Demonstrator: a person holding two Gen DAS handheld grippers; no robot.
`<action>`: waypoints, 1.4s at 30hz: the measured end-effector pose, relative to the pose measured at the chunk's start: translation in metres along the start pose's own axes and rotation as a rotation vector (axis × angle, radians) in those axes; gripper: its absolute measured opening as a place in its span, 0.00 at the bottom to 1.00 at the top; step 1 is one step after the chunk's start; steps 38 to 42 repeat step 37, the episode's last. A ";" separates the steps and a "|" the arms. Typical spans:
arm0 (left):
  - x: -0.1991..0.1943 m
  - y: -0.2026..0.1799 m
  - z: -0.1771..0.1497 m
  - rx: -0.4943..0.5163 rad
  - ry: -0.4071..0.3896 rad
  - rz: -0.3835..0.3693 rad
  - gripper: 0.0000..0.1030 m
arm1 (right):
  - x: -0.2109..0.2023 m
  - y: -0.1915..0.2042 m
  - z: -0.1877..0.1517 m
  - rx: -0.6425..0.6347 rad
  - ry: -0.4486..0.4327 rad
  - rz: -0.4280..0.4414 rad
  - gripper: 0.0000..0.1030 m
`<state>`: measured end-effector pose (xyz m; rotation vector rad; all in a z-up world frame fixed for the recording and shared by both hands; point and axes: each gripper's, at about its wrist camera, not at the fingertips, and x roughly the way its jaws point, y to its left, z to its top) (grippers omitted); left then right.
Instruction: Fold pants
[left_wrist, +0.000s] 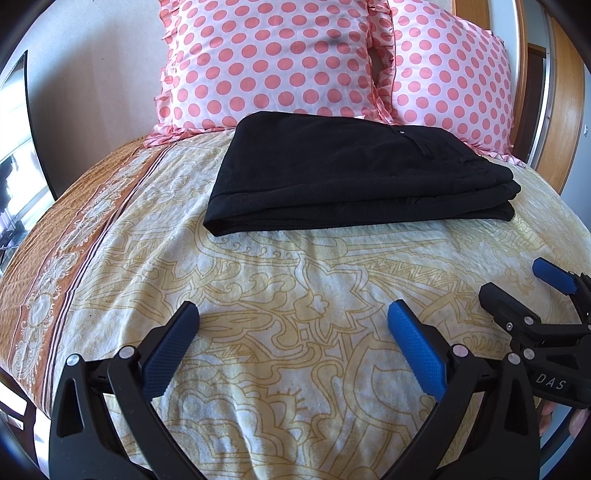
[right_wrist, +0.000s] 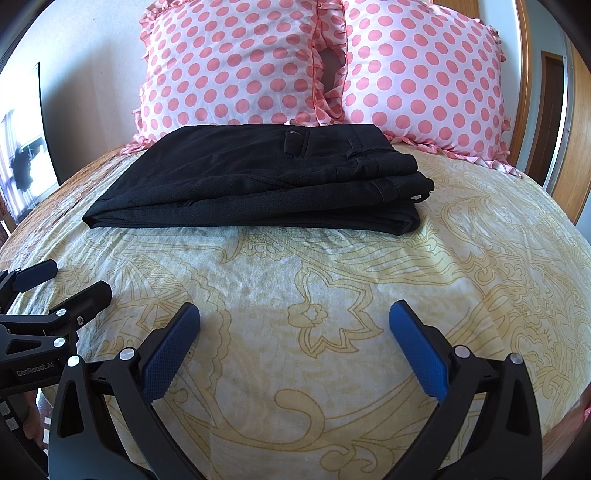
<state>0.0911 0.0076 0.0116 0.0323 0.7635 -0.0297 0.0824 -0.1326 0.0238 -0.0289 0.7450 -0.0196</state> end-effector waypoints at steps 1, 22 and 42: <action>0.000 0.000 0.000 -0.001 0.000 0.001 0.98 | 0.000 0.000 0.000 0.000 0.000 0.000 0.99; 0.002 0.001 0.002 -0.001 0.044 -0.002 0.98 | 0.000 0.000 0.000 0.000 -0.002 0.000 0.99; 0.000 0.002 -0.002 0.005 0.007 -0.001 0.98 | -0.001 0.001 0.000 0.001 -0.002 -0.001 0.99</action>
